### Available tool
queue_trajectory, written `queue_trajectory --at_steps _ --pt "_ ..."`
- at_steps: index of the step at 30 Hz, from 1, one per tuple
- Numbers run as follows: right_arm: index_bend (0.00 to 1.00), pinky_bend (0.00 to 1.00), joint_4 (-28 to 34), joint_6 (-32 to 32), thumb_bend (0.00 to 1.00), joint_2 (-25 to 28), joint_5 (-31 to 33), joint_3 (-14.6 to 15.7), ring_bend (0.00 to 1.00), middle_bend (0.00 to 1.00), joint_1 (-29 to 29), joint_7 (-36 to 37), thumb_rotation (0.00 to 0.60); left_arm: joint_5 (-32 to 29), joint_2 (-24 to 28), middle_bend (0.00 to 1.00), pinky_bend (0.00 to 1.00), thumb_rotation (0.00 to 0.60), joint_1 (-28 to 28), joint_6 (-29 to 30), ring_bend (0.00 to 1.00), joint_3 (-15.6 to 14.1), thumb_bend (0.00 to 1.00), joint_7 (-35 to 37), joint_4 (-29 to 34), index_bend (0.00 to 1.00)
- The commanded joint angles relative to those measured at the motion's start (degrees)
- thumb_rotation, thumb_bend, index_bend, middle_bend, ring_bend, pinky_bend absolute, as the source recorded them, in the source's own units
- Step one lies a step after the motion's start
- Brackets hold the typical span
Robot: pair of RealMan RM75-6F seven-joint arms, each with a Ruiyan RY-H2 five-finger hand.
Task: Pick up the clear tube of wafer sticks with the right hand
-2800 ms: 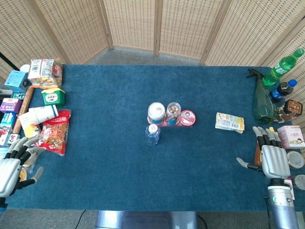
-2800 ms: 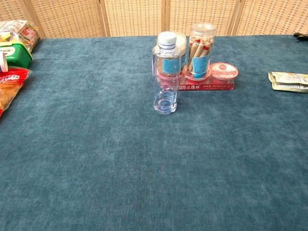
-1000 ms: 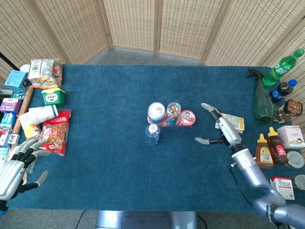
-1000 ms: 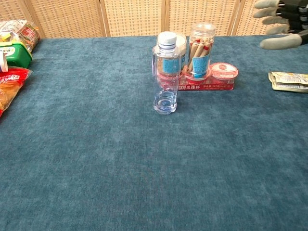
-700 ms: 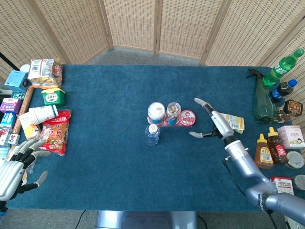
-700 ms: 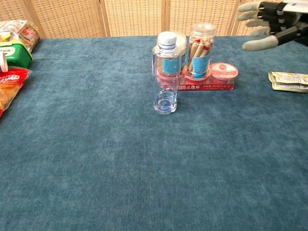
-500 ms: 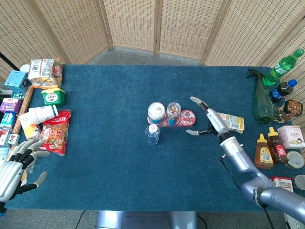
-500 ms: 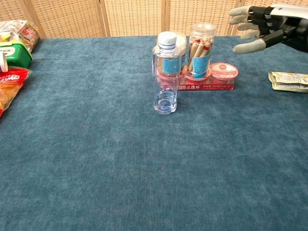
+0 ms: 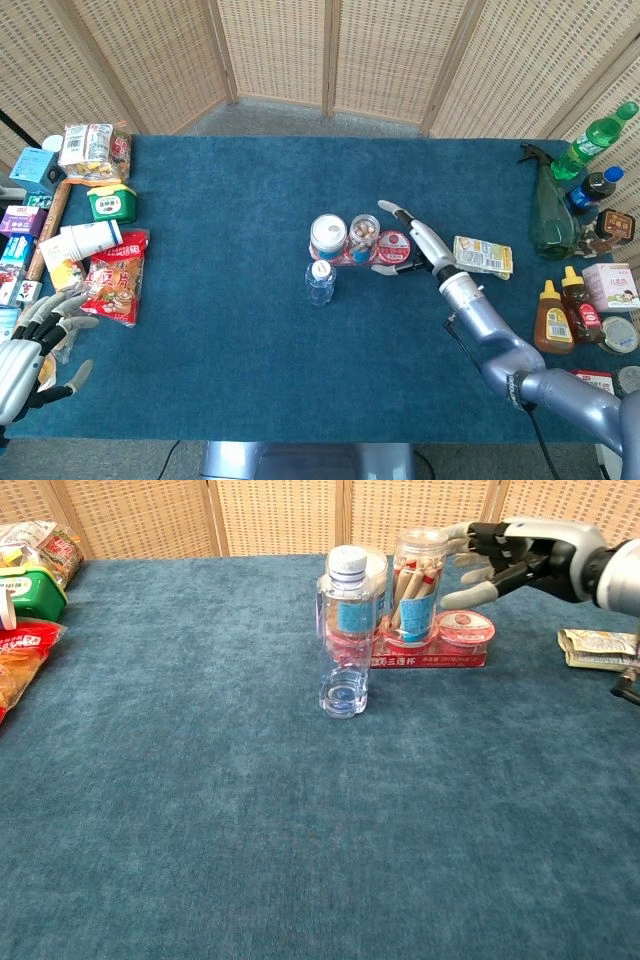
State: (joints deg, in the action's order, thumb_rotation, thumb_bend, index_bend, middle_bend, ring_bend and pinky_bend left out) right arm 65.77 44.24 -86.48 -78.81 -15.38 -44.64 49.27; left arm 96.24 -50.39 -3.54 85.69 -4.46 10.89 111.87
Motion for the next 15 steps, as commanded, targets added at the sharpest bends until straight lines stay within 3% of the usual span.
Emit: queue_trajectory --at_steps 1,15 --pt "0.0 0.0 -0.92 -1.0 0.06 -0.73 0.07 -0.04 0.0 0.03 -1.05 0.43 0.591 -0.05 0.04 0.16 0.0 0.6 0.19 0.19 0.0 -0.08 0.44 0.14 -0.16 0.29" --pt "0.0 0.02 -2.69 -2.83 0.06 -2.97 0.55 -0.07 0.0 0.07 -3.94 1.03 0.6 -0.14 0.22 0.16 0.0 0.6 1.26 1.45 0.0 -0.32 0.43 1.38 -1.26 0.29"
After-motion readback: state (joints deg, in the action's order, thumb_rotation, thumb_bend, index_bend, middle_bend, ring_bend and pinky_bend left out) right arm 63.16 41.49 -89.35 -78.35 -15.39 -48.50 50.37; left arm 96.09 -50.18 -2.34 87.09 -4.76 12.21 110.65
